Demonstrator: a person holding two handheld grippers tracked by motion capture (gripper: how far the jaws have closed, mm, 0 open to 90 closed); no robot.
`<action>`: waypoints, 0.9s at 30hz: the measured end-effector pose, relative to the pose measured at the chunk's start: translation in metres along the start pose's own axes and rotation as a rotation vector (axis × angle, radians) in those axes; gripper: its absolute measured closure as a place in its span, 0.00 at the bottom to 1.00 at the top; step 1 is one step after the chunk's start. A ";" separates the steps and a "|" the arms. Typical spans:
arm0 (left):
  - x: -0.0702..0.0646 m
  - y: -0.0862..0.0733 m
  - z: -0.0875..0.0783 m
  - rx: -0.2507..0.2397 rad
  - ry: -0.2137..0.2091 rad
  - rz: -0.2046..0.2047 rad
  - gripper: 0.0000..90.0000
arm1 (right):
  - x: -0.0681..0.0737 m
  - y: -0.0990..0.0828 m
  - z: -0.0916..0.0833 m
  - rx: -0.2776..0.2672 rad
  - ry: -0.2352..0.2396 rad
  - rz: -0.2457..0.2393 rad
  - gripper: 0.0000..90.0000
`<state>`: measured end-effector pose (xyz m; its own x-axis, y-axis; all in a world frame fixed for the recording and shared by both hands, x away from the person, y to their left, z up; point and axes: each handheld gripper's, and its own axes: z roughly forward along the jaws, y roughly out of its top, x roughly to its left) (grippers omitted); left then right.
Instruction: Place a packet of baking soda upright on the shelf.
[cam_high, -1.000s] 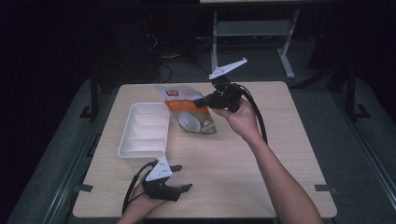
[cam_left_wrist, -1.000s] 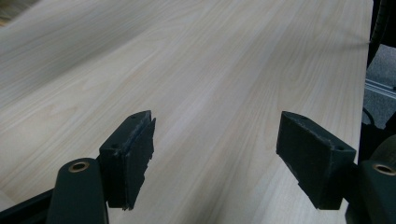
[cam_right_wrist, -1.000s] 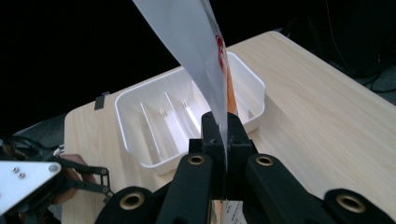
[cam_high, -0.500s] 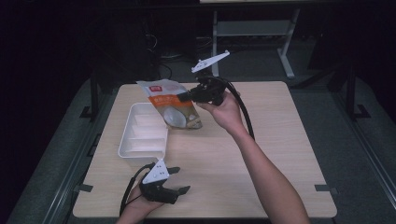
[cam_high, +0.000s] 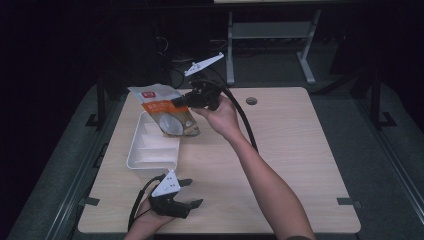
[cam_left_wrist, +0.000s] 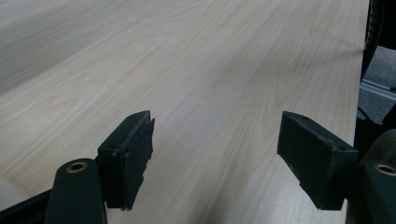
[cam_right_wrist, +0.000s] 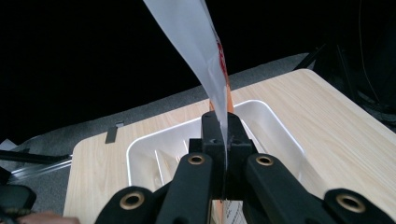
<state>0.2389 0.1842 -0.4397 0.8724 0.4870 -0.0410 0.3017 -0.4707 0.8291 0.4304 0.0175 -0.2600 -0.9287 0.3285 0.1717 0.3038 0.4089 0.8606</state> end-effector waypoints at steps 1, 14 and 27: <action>0.000 0.000 0.000 0.001 0.000 0.001 0.29 | 0.000 0.000 0.004 0.000 0.005 0.000 1.00; 0.005 -0.001 -0.003 -0.010 0.012 -0.002 0.29 | -0.002 -0.002 0.046 -0.018 0.036 0.000 1.00; 0.004 -0.002 -0.003 -0.005 0.009 0.002 0.29 | -0.009 -0.018 0.083 -0.067 0.065 0.017 1.00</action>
<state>0.2413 0.1891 -0.4396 0.8696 0.4925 -0.0340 0.2977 -0.4681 0.8320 0.4509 0.0774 -0.3172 -0.9362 0.2777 0.2153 0.3064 0.3450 0.8872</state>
